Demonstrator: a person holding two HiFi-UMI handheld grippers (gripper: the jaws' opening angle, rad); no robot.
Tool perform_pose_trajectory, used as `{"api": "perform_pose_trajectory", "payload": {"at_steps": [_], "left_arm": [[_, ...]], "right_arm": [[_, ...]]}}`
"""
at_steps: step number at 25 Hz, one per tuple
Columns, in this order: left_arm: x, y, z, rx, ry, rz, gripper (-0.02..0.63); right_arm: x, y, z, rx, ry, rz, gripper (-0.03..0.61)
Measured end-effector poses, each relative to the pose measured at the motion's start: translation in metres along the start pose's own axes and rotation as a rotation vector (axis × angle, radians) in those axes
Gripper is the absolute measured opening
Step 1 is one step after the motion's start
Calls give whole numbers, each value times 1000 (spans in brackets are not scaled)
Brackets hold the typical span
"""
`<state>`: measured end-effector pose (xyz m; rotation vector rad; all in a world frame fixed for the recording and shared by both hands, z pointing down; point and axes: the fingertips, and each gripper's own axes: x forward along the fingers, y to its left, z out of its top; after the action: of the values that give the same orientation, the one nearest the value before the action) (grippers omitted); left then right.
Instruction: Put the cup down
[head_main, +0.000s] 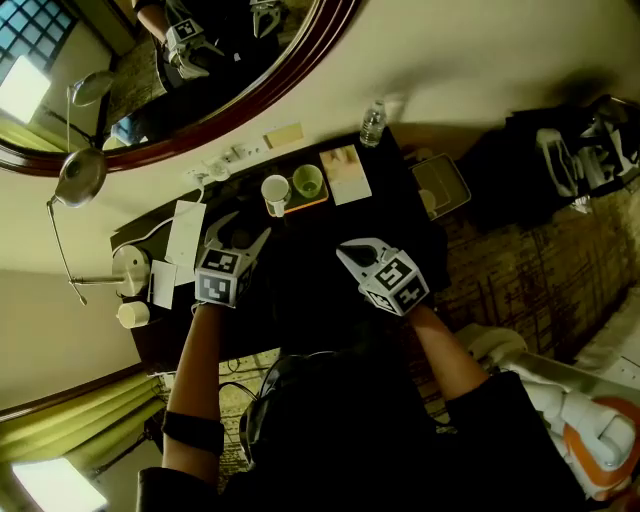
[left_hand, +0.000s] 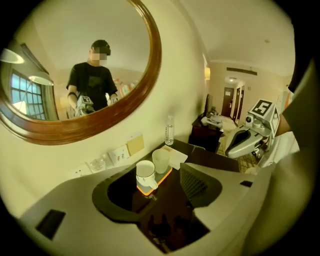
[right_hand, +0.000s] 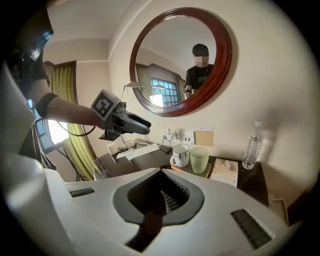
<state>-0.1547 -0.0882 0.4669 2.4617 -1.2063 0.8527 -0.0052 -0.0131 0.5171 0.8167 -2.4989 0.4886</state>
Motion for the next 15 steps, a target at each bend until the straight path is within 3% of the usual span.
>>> {"api": "perform_pose_trajectory", "payload": {"at_steps": [2, 5, 11, 15], "left_arm": [[-18, -7, -7, -40, -31, 21, 217], [-39, -20, -18, -128, -76, 22, 193], [-63, -25, -43, -168, -149, 41, 117], [-79, -24, -48, -213, -182, 92, 13]], "right_arm": [[-5, 0, 4, 9, -12, -2, 2], [-9, 1, 7, 7, -15, -4, 2], [-14, 0, 9, 10, -17, -9, 1], [-19, 0, 12, 4, -20, -17, 2]]}}
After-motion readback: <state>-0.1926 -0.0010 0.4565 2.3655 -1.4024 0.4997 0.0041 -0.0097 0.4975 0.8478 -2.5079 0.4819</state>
